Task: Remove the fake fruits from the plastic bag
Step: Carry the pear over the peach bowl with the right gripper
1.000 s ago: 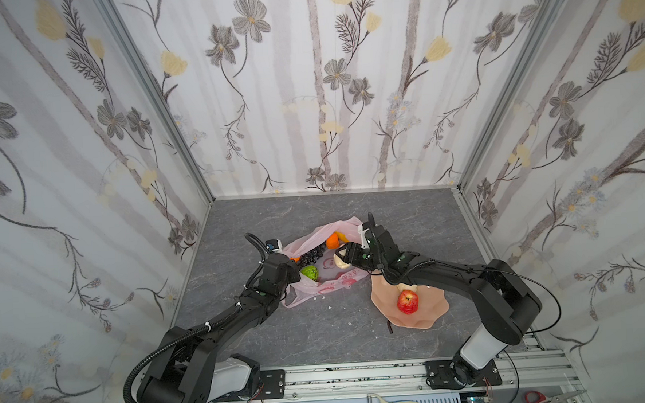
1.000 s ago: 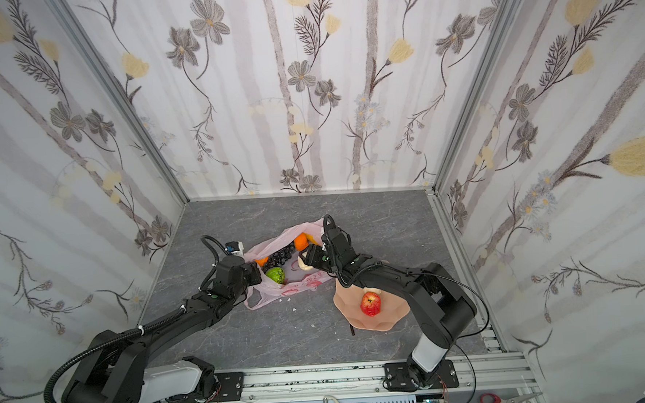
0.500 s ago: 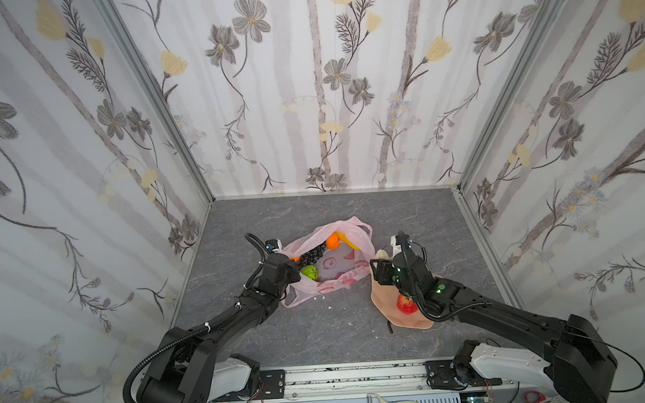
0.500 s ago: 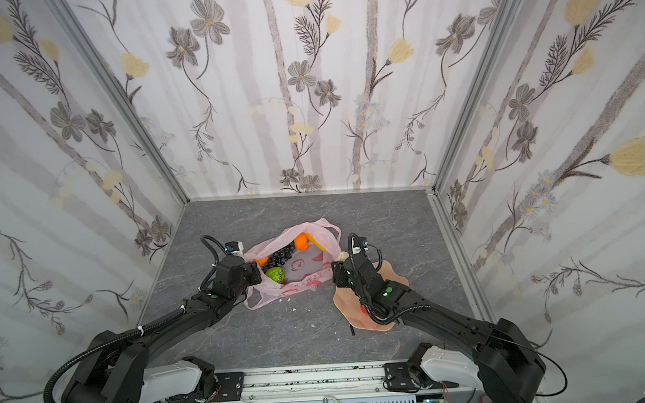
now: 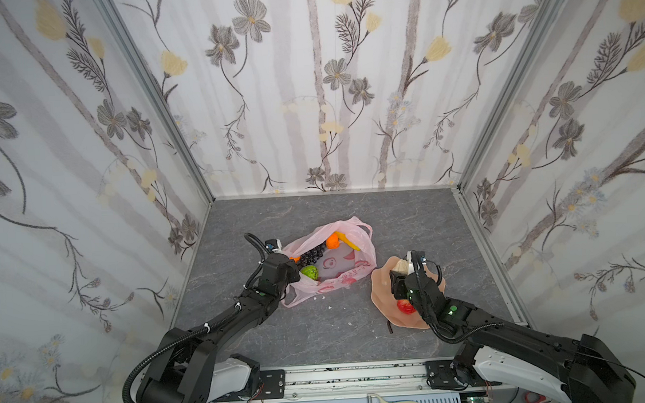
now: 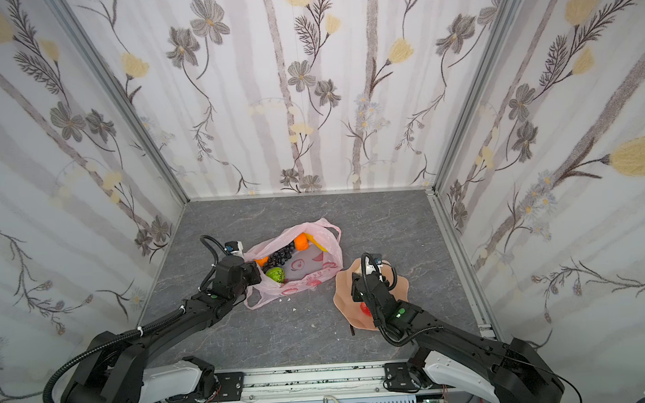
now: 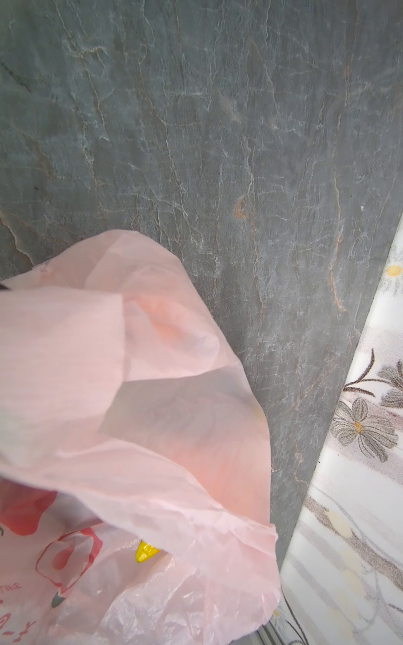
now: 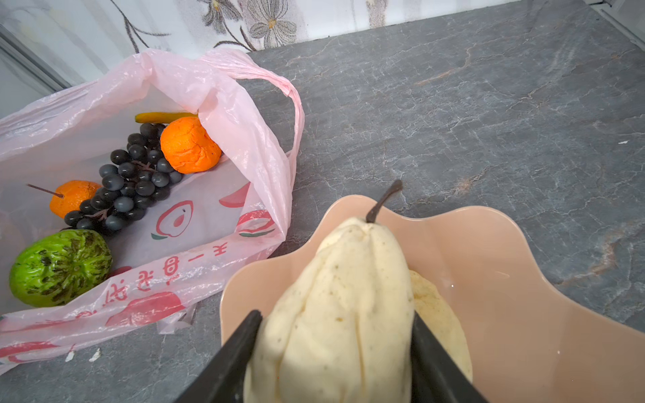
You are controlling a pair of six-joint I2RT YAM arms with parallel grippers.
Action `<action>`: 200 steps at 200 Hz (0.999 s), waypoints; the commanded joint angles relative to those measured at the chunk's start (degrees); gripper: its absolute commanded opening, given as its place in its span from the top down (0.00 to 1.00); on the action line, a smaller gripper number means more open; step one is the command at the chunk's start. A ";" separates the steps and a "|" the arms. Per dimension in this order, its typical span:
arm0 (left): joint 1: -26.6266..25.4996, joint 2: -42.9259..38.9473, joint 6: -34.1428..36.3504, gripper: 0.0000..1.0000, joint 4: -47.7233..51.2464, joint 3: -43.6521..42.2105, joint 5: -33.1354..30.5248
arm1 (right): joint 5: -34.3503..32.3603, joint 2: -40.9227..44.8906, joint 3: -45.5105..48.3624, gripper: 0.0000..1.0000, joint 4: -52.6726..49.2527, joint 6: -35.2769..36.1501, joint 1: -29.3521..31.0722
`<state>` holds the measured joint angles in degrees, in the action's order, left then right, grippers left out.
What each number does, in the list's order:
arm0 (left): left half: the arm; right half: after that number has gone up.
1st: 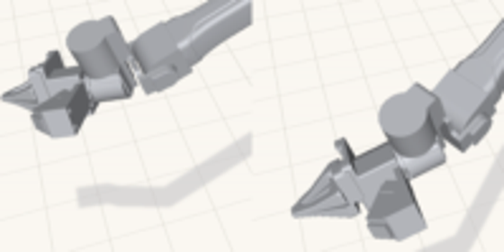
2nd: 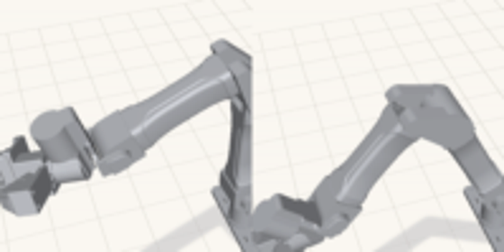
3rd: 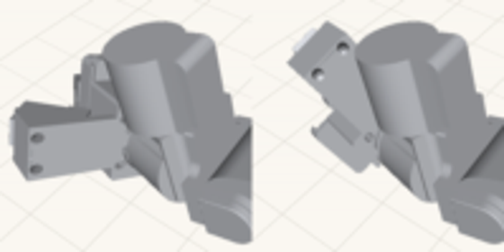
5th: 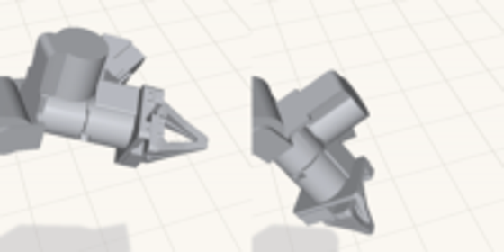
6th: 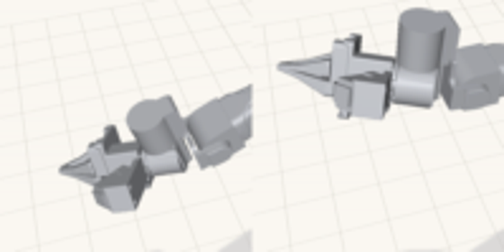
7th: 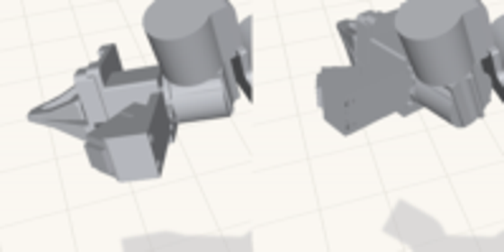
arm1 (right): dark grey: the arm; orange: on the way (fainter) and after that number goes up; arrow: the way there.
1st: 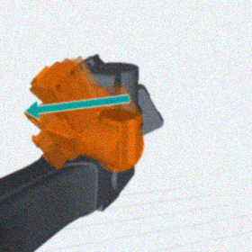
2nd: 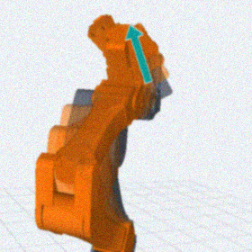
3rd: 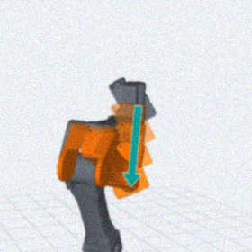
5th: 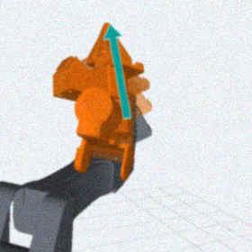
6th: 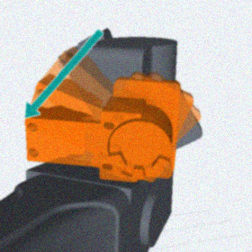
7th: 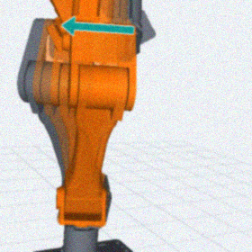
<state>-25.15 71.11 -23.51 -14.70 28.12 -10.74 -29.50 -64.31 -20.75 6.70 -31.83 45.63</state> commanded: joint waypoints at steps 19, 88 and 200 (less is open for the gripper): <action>0.08 -0.28 0.57 0.90 -1.78 -0.16 -1.47 | -1.24 0.12 3.79 0.42 13.05 3.84 0.08; -0.03 0.78 -0.03 0.90 -2.61 -0.16 -1.08 | 2.85 -1.54 9.05 0.42 25.46 10.48 0.60; 0.01 3.92 0.48 0.90 -3.14 0.37 -0.93 | 7.97 -6.88 19.46 0.44 54.30 26.72 1.04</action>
<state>-25.15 74.89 -23.35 -16.10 28.08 -11.14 -22.20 -69.84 -2.57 49.52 -10.55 46.39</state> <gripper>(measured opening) 0.095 0.564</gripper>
